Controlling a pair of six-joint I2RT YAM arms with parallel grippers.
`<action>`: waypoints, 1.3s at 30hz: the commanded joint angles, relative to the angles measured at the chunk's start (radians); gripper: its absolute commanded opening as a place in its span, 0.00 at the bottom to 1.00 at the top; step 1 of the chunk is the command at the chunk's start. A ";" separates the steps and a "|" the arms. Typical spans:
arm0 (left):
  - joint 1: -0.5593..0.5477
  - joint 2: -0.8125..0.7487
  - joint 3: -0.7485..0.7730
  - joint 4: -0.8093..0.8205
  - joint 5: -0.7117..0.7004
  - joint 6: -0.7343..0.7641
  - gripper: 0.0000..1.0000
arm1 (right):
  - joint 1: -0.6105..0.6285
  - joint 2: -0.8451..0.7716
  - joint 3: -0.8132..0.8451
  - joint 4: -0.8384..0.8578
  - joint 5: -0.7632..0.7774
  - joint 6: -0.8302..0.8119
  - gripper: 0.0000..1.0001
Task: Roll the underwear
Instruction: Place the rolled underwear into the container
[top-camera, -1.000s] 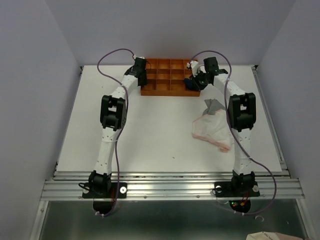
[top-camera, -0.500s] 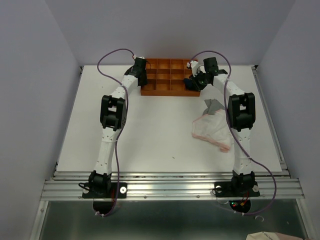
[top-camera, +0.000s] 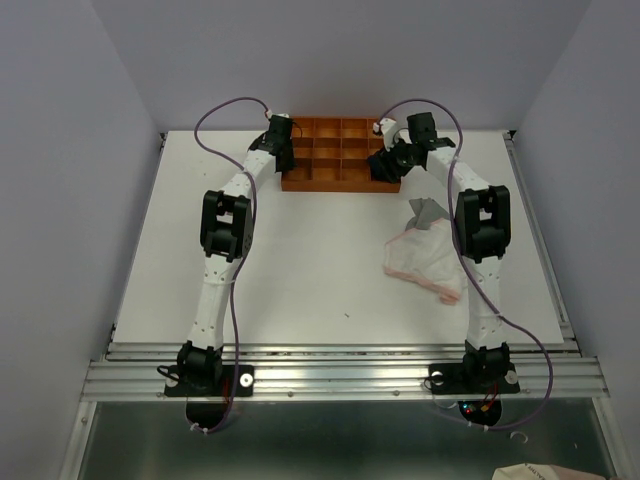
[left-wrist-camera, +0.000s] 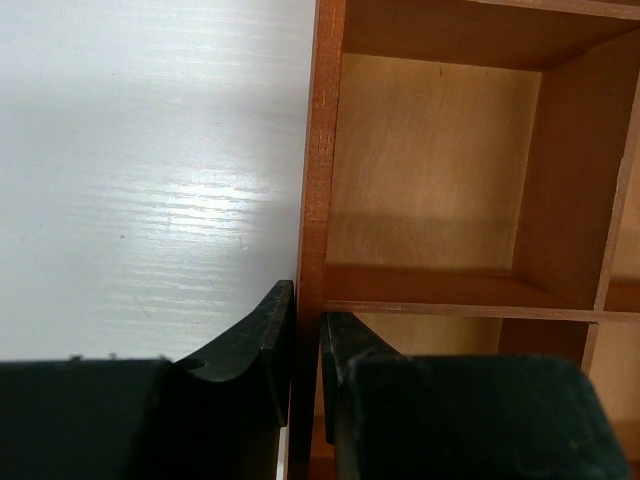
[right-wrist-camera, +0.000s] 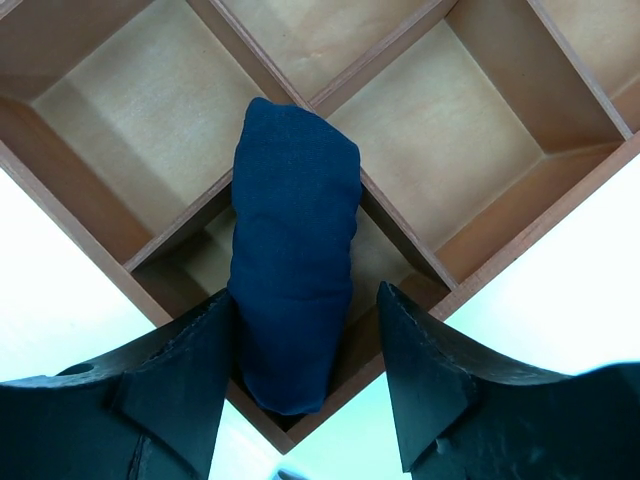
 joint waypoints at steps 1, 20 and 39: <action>0.049 0.004 0.002 0.125 -0.028 -0.081 0.00 | -0.008 -0.035 0.052 -0.022 -0.038 0.007 0.64; 0.049 0.006 0.007 0.120 -0.019 -0.082 0.00 | -0.008 -0.047 0.092 0.114 -0.102 0.112 0.67; 0.057 0.018 0.005 0.117 -0.002 -0.087 0.00 | 0.051 -0.007 0.018 0.216 -0.036 0.085 0.63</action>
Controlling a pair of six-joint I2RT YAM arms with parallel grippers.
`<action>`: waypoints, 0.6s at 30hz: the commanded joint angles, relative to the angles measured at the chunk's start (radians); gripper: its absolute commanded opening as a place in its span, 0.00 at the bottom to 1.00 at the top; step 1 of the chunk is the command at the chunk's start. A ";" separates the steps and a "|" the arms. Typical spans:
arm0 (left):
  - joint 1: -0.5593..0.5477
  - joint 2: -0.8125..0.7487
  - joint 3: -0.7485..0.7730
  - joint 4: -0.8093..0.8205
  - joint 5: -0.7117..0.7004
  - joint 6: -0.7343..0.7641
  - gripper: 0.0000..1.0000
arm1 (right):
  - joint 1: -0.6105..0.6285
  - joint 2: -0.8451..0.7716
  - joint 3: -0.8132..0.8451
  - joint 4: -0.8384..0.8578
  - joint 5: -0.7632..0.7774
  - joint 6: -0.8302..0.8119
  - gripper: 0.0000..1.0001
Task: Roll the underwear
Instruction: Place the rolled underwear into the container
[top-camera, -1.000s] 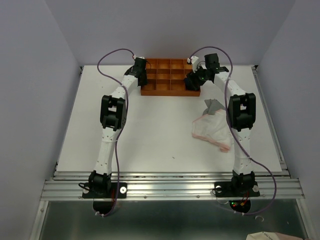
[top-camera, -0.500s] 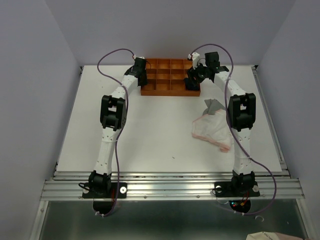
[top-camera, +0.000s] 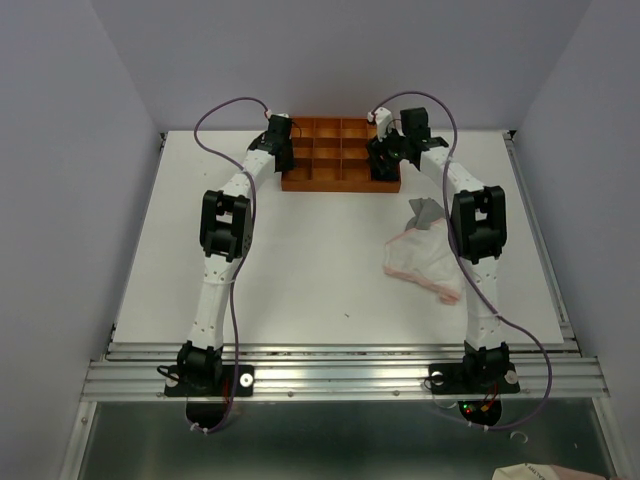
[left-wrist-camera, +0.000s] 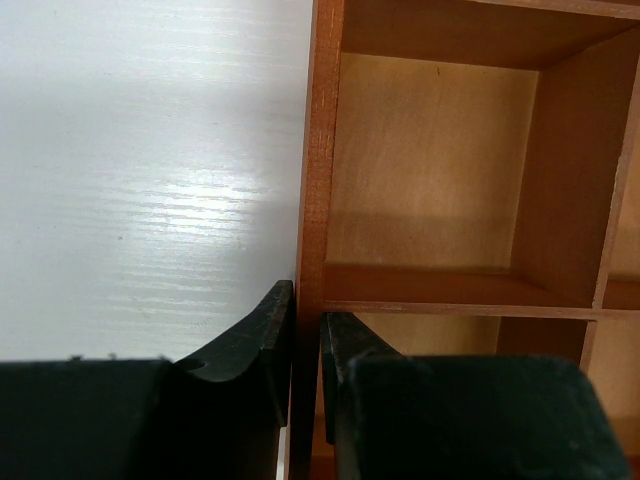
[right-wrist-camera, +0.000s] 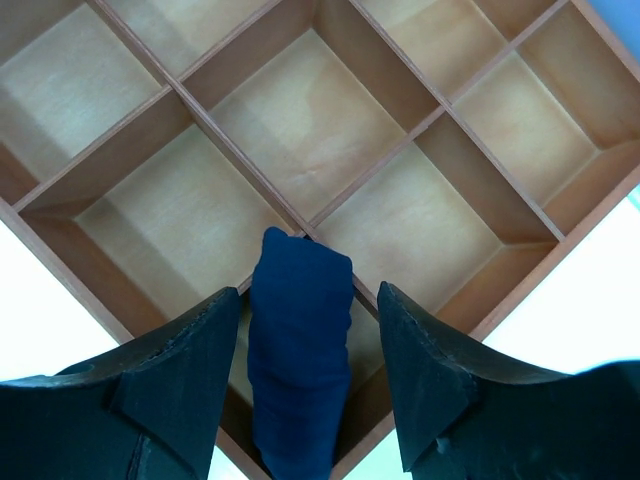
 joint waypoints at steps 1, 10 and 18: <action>0.054 0.018 0.007 0.117 -0.016 -0.087 0.00 | 0.011 -0.006 -0.002 0.053 -0.018 0.002 0.62; 0.060 0.020 0.007 0.119 -0.010 -0.091 0.00 | 0.011 0.017 -0.023 0.090 0.005 0.012 0.50; 0.064 0.026 0.007 0.120 0.001 -0.097 0.00 | 0.011 0.028 -0.049 0.101 -0.015 0.010 0.44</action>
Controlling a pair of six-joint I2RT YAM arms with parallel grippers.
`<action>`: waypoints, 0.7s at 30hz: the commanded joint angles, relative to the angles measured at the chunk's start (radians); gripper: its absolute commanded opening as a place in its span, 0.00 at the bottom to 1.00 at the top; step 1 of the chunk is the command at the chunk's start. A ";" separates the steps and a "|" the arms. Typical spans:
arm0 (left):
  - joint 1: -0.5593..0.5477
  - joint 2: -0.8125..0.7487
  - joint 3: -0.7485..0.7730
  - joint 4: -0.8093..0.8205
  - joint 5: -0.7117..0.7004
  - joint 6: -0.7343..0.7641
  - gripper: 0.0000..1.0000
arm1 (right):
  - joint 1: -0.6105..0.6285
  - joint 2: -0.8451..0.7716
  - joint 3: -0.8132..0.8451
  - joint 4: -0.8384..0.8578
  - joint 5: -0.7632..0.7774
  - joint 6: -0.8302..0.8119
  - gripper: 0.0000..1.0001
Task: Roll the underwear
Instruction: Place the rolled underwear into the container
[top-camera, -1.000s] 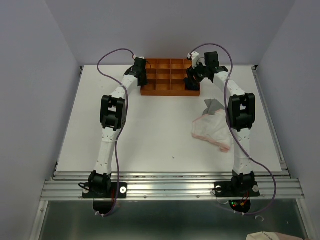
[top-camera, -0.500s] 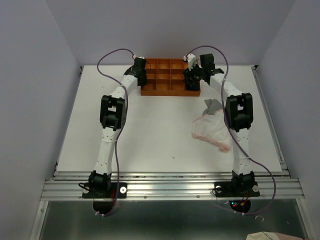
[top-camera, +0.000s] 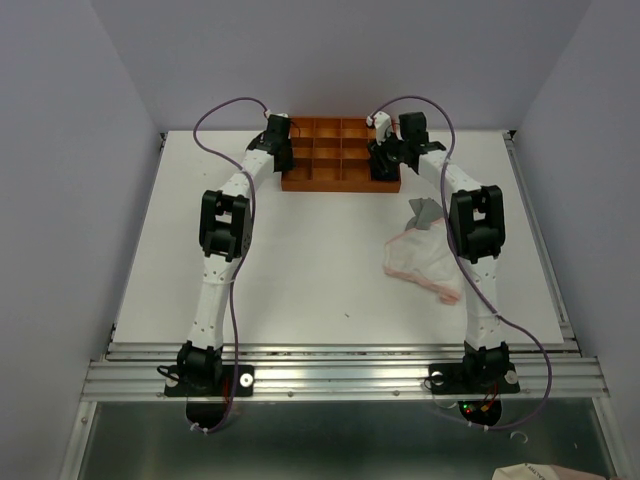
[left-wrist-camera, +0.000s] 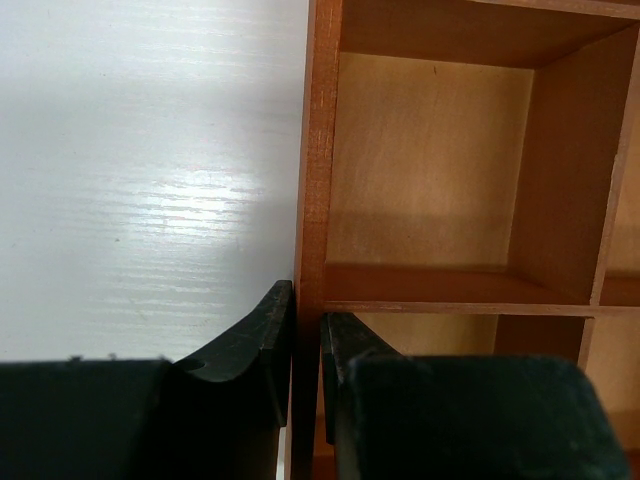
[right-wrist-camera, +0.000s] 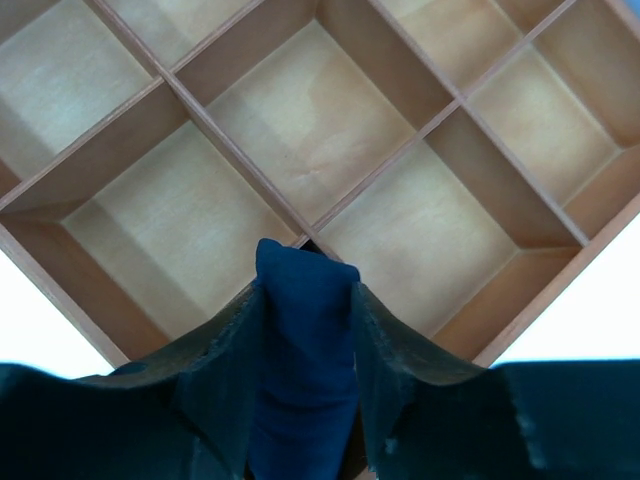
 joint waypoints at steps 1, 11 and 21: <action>0.059 0.026 0.007 0.120 -0.018 -0.098 0.00 | 0.006 0.013 -0.021 0.048 -0.007 0.009 0.38; 0.061 0.030 0.007 0.117 -0.014 -0.101 0.00 | 0.006 0.010 -0.079 0.012 0.043 -0.015 0.27; 0.061 0.032 0.010 0.115 -0.008 -0.100 0.00 | 0.006 0.033 -0.108 0.066 0.054 0.006 0.34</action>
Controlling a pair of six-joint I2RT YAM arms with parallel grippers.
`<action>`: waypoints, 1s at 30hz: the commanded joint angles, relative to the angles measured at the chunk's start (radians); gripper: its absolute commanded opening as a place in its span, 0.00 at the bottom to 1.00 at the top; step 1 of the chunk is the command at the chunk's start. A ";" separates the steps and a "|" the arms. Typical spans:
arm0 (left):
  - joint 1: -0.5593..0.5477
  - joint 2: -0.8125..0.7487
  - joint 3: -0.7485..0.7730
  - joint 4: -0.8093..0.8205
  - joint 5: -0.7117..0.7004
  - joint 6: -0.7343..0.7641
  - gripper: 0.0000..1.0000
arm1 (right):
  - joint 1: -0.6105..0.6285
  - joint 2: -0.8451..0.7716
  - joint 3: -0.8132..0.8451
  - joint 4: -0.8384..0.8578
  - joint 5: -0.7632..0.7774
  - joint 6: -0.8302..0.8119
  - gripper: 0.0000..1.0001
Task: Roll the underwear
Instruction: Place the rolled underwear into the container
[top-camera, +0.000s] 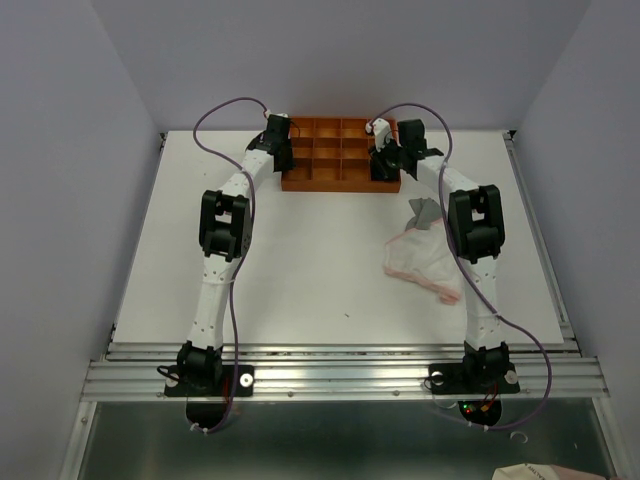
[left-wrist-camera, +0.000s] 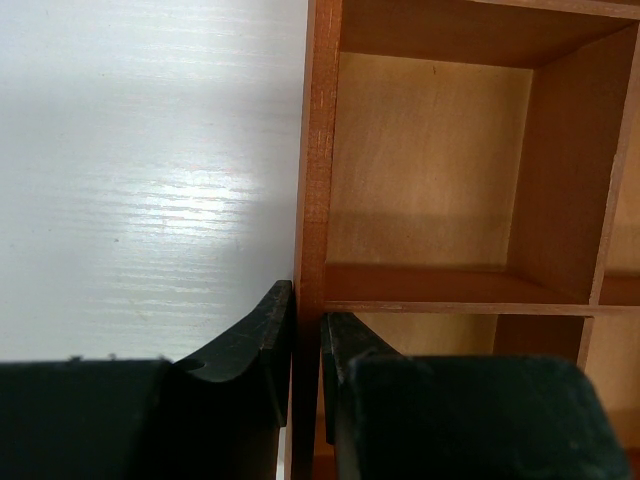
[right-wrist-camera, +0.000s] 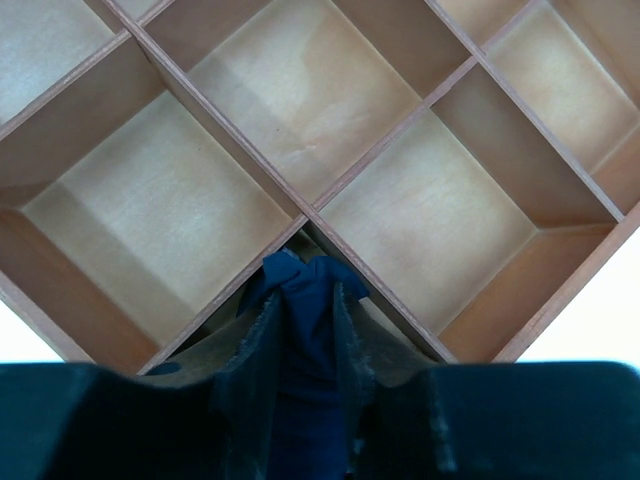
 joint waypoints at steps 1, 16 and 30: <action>0.059 0.032 0.008 0.114 -0.010 -0.099 0.00 | 0.006 0.036 -0.029 0.023 0.008 0.023 0.39; 0.059 0.038 0.008 0.112 0.007 -0.110 0.00 | 0.016 -0.013 0.042 0.115 0.023 0.115 0.55; 0.059 0.035 0.007 0.115 0.012 -0.111 0.00 | 0.016 -0.122 0.023 0.217 0.066 0.201 0.60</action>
